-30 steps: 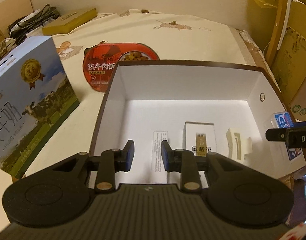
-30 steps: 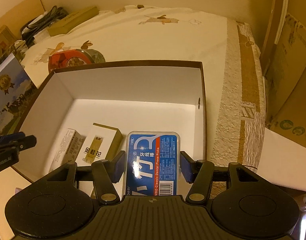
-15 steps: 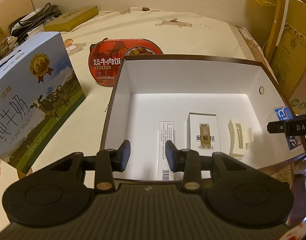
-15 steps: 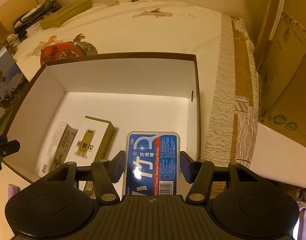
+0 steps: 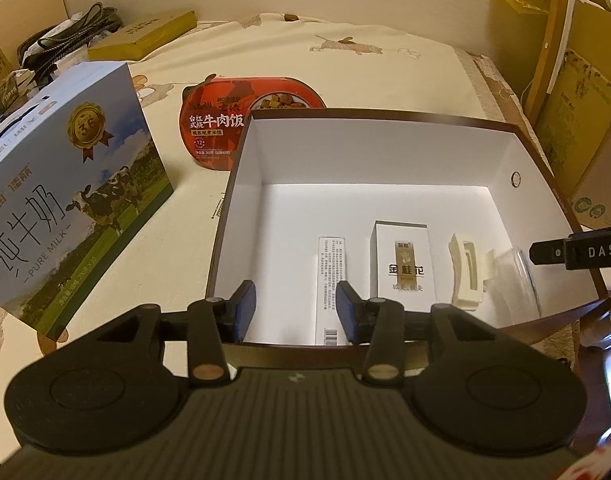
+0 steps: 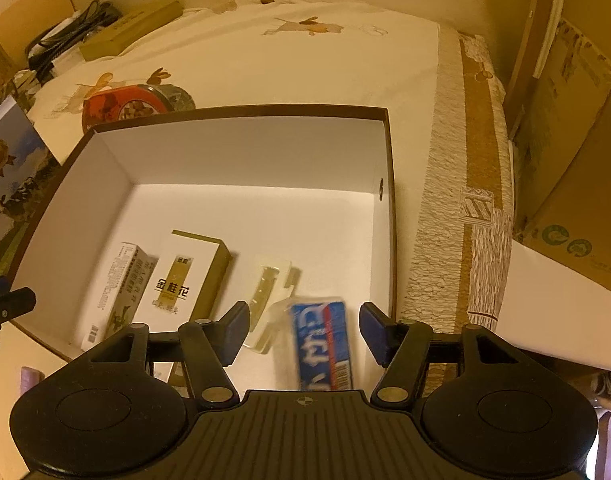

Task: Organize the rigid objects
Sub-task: 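Release the medicine box in the brown box with left tool while right tool releases the floss case, then withdraw both open tools from the brown box toward the remaining items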

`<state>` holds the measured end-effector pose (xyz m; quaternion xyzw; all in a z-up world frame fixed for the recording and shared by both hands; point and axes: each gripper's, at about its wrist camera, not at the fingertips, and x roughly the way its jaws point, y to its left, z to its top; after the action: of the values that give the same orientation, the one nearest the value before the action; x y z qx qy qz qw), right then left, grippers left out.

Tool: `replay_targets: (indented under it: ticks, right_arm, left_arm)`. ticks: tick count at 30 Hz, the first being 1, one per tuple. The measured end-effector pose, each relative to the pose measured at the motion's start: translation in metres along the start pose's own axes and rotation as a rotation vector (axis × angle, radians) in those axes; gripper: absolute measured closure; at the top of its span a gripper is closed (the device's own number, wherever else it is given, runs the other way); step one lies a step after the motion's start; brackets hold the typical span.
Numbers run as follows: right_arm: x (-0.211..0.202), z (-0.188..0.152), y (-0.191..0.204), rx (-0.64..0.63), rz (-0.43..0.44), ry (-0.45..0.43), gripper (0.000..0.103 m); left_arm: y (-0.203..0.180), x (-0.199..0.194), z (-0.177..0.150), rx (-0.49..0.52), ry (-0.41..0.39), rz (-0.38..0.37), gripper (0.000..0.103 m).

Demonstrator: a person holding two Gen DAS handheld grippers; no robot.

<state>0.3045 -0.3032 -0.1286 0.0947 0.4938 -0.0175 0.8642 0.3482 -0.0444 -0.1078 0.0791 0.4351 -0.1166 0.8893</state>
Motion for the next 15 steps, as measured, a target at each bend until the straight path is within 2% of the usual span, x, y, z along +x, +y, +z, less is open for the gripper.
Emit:
replay_targets:
  ticks: [15]
  right_arm:
    - [-0.017, -0.006, 0.003, 0.001, 0.032, -0.018, 0.044]
  left_arm:
    - [-0.002, -0.017, 0.0, -0.003, -0.004, 0.0, 0.064]
